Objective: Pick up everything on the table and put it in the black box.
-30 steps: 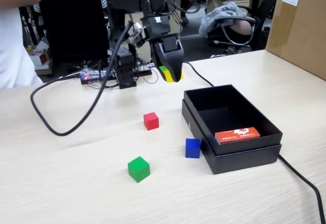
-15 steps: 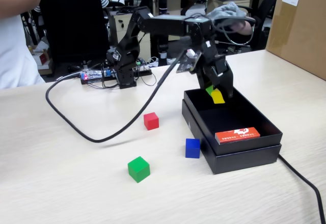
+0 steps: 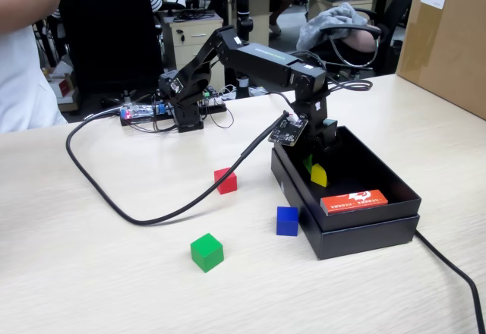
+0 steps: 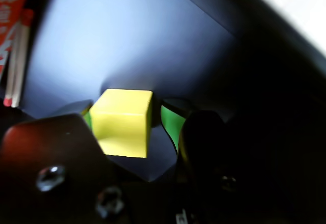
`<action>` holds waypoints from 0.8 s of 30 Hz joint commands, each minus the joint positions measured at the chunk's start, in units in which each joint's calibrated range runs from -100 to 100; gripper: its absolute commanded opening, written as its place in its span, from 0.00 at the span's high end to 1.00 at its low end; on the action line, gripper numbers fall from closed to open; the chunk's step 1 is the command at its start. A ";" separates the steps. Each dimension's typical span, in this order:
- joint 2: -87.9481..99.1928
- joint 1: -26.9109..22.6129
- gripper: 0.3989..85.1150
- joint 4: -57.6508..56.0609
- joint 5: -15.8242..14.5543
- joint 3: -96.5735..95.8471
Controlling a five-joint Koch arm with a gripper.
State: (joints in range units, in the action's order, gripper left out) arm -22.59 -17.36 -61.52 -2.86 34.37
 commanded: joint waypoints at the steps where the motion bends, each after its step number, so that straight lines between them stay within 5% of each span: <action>1: 4.86 -0.39 0.57 -1.42 -0.93 2.35; 11: 39.51 3.27 0.48 -1.77 -1.37 -2.18; 24: 90.46 12.80 0.42 5.84 -3.37 -58.67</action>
State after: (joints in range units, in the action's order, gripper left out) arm 53.79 -7.25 -61.75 -5.69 -12.73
